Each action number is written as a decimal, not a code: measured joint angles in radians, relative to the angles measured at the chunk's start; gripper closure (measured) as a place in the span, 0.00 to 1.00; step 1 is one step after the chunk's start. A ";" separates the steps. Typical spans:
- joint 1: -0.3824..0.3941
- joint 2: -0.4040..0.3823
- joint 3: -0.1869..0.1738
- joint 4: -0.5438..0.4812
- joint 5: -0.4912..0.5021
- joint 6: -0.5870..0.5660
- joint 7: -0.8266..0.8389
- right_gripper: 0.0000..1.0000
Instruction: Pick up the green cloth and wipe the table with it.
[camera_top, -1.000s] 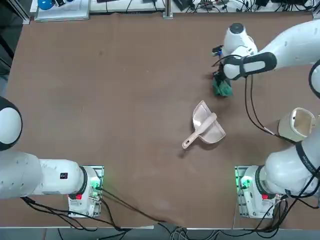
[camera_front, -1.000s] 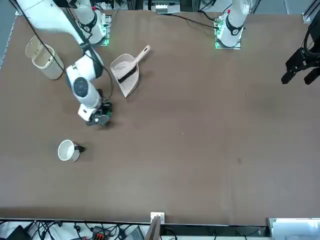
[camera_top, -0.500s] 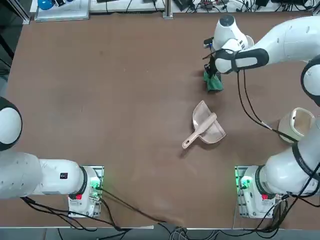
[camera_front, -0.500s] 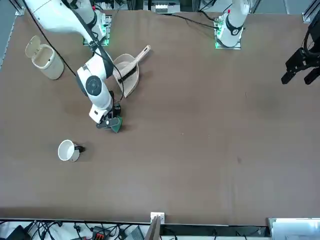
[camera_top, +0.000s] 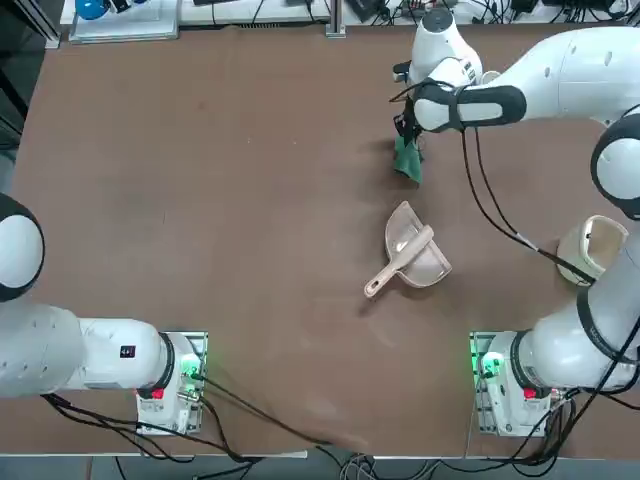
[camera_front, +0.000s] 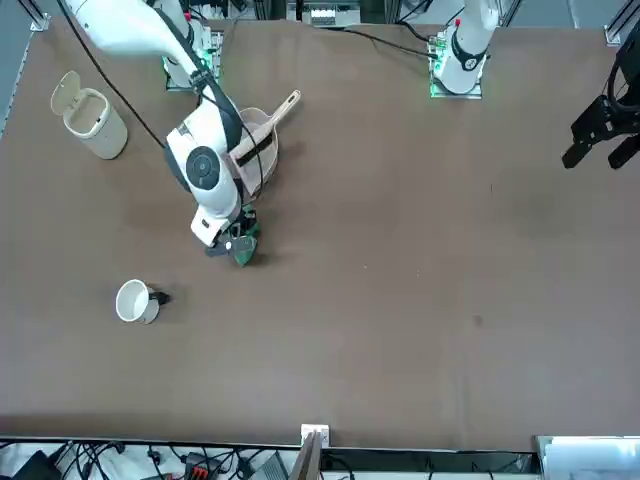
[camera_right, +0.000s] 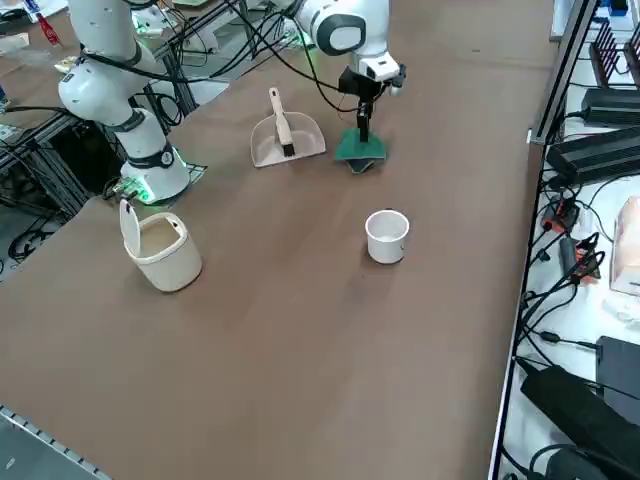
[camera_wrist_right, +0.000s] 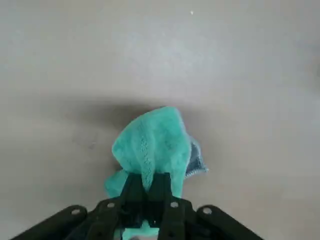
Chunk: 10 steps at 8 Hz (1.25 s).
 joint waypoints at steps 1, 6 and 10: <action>0.010 0.012 0.000 0.002 0.002 -0.004 0.026 0.95; 0.022 0.070 0.000 0.047 0.000 -0.045 0.047 0.45; 0.013 0.050 -0.006 0.347 -0.002 -0.457 -0.103 0.00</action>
